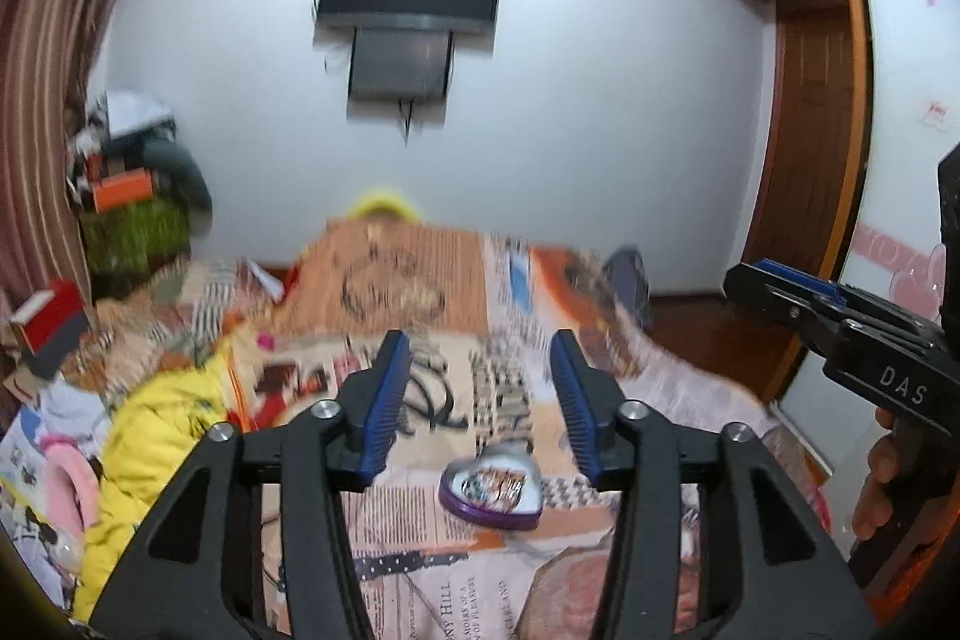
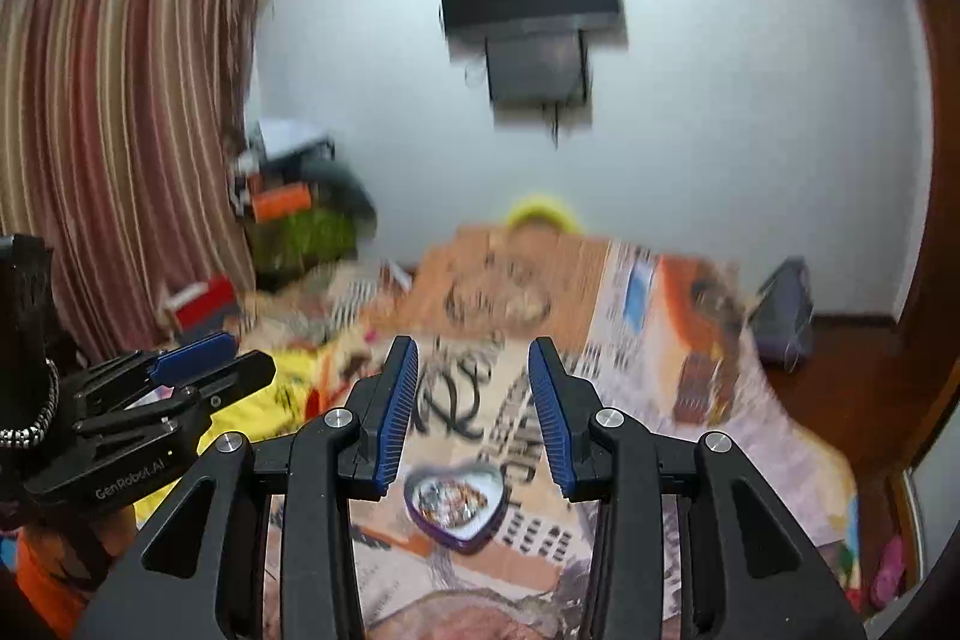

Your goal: Organize jewelry

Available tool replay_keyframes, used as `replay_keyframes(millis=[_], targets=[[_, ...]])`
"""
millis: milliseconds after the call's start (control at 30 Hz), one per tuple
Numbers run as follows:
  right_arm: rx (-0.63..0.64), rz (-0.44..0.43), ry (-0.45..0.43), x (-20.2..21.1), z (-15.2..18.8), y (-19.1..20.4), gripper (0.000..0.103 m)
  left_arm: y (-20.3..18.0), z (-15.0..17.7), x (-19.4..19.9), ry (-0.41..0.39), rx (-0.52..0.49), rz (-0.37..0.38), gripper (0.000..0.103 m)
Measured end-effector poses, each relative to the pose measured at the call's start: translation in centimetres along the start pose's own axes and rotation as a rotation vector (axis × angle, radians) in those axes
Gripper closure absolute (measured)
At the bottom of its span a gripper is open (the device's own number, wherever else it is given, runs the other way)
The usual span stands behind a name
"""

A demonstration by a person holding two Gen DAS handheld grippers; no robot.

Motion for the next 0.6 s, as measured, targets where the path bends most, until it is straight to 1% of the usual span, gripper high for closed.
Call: replay_keyframes(millis=[33, 100, 133, 167, 200, 233, 267, 300, 367, 433, 500, 533, 600], targets=[[0.005, 0.008, -0.031, 1.3, -0.5, 0.4, 0.065, -0.2, -0.4, 1.1, -0.027, -0.002, -0.004, 0.048], [0.015, 0.028, -0.079, 3.0, -1.1, 1.0, 0.054, -0.6, -1.1, 3.2, -0.078, -0.006, -0.011, 0.039], [0.022, 0.040, -0.103, 3.9, -1.3, 1.3, 0.051, -0.7, -1.4, 4.2, -0.101, -0.008, -0.013, 0.038], [0.027, 0.050, -0.121, 4.5, -1.4, 1.5, 0.045, -0.8, -1.6, 5.1, -0.119, -0.010, -0.016, 0.034], [0.034, 0.063, -0.140, 5.0, -1.5, 1.9, 0.040, -0.9, -1.7, 5.8, -0.133, -0.012, -0.021, 0.028], [0.040, 0.075, -0.157, 5.7, -1.5, 2.2, 0.036, -0.9, -1.9, 6.4, -0.145, -0.012, -0.025, 0.024], [0.042, 0.082, -0.164, 5.9, -1.5, 2.4, 0.031, -0.9, -1.9, 6.8, -0.154, -0.011, -0.028, 0.014], [0.044, 0.092, -0.174, 6.3, -1.5, 2.7, 0.028, -0.9, -2.0, 7.6, -0.174, -0.008, -0.033, 0.009], [0.044, 0.104, -0.188, 6.5, -1.5, 3.0, 0.019, -0.9, -2.1, 8.3, -0.191, -0.007, -0.041, 0.007], [0.046, 0.122, -0.204, 6.8, -1.5, 3.4, 0.015, -0.8, -2.0, 8.9, -0.196, -0.007, -0.053, 0.004], [0.044, 0.131, -0.210, 6.7, -1.6, 3.5, 0.003, -0.7, -2.0, 9.0, -0.199, -0.003, -0.062, 0.002], [0.039, 0.136, -0.217, 6.7, -1.7, 3.5, 0.000, -0.6, -1.9, 8.9, -0.199, -0.004, -0.067, 0.002], [0.036, 0.142, -0.223, 7.1, -1.4, 3.4, 0.000, -0.8, -1.8, 9.1, -0.197, -0.007, -0.074, 0.001]])
Point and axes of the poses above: each gripper's, at about its wrist camera, not at the fingertips, and x roughly against the way its jaws point, y to its left, z to its underside, the point moved 4 cm from there along -x, roughly the way its jaws point, and after that the axes turned 1 degree about x, right-handed, at the moved point
